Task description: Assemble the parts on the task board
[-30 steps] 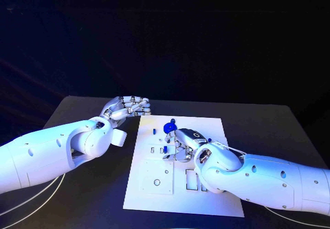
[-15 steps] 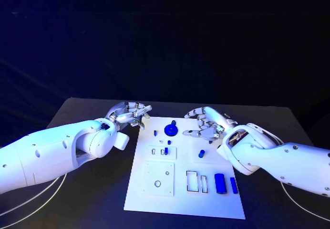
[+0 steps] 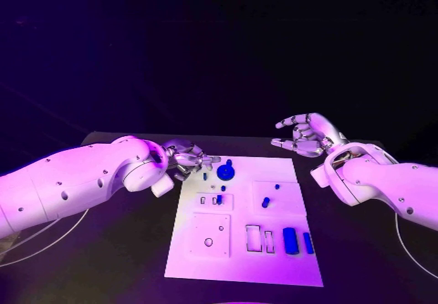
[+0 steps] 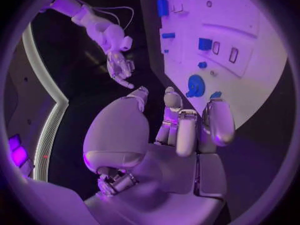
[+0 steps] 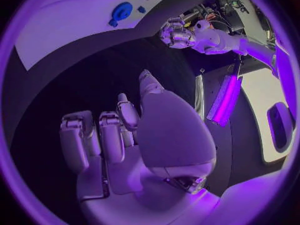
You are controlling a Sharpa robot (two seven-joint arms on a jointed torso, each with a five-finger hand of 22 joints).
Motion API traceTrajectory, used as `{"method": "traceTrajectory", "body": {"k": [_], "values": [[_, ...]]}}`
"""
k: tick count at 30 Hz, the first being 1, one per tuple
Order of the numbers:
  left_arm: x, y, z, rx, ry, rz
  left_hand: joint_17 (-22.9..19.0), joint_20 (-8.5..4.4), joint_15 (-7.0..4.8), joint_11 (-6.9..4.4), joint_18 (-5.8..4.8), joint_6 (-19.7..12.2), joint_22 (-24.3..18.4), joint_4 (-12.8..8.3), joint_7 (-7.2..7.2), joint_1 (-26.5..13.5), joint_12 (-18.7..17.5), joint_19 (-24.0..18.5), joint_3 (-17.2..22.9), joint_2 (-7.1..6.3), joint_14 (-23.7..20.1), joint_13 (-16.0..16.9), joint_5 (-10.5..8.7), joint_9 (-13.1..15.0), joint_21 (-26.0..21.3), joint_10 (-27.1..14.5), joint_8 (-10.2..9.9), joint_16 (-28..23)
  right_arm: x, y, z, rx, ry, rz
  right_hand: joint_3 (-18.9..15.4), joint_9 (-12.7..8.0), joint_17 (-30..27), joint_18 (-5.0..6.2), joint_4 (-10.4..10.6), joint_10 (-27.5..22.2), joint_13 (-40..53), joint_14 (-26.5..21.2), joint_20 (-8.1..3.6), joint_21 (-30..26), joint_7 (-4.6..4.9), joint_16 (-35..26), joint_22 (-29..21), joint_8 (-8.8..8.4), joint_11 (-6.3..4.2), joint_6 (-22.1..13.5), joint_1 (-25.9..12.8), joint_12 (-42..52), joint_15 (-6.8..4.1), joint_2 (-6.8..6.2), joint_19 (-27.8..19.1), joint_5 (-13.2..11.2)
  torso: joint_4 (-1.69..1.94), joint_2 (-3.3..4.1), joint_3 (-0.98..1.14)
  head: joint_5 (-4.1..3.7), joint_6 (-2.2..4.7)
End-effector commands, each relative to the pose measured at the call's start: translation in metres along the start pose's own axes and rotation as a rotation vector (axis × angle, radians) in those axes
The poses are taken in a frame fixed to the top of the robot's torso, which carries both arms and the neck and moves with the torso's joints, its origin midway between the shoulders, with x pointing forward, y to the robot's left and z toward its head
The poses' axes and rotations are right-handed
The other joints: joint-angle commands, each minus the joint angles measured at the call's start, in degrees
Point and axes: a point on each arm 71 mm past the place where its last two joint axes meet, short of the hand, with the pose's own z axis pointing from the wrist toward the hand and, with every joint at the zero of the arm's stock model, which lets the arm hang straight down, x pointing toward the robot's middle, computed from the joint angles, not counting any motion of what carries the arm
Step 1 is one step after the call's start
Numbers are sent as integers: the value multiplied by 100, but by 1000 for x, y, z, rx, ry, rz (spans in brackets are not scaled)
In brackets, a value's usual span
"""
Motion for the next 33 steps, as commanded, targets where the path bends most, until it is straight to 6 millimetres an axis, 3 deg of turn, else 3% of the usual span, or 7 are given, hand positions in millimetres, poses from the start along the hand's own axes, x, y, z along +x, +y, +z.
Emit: {"method": "traceTrajectory", "body": {"k": [1,4,9,14,23,30,33], "values": [[8,3,3,-169,69,223,1086,-17,-47,2,-79,-45,18,-12,-4,-3,-44,38,-24,66,466,-62,30,19,29,-41,-3,6,-5,-2,2,-11,-27,23,41,-3,1068,-39,1,45,-2,492,-27,25,-2,11,1505,30,-4,45,-6,16,-28,52,620,41,-22,-21,10,18,-35],[14,-2,9,-186,82,280,1087,-18,-46,3,-82,-46,35,-13,-4,-11,-1,41,-42,49,466,14,24,32,38,-5,2,6,-7,-5,3,-7,-30,10,44,-4,1067,-39,-2,43,-5,492,-28,25,-2,11,1505,29,-5,44,-1,14,-28,54,620,46,-27,-34,14,12,-59],[22,-8,19,-212,111,354,1109,-26,-53,-7,-104,-13,166,-9,-17,-60,90,91,-81,66,475,151,18,90,102,72,44,17,-7,-6,5,-1,-22,-2,69,-10,1069,-39,-10,39,-9,492,-32,25,-4,11,1505,25,-7,39,23,12,-32,53,620,124,-4,-57,29,22,-98],[29,-9,28,-233,125,403,1120,-30,-57,-12,-108,-8,191,-9,-23,-80,100,98,-89,93,479,163,19,113,117,77,56,22,-5,-6,5,5,-8,-10,81,-13,1065,-39,-13,40,-8,491,-34,25,-4,9,1505,23,-8,38,34,15,-33,48,620,167,-14,-68,40,43,-127],[37,-11,37,-247,146,438,1133,-32,-60,-16,-111,-7,214,-10,-27,-91,100,104,-89,125,484,163,23,134,129,72,66,28,-5,-7,5,19,4,-17,90,-16,1059,-39,-13,39,-10,490,-35,25,-4,7,1505,22,-9,37,40,14,-34,41,620,207,-28,-51,34,52,-123],[45,-11,43,-255,172,451,1153,-34,-63,-19,-115,-6,239,-10,-32,-94,81,112,-84,155,490,131,27,153,142,51,75,37,-5,-9,5,27,10,-22,96,-18,1057,-39,-18,31,-20,489,-37,25,-5,6,1505,22,-10,38,52,8,-35,24,620,236,-13,-53,31,31,-89],[47,-10,45,-260,179,454,1151,-34,-64,-20,-114,-6,230,-10,-32,-96,70,106,-83,162,489,112,27,157,139,39,77,36,-6,-9,5,30,12,-24,97,-19,1051,-39,-20,35,-15,488,-37,25,-6,3,1505,22,-10,38,57,11,-35,19,620,239,-8,-55,30,20,-112]]}}
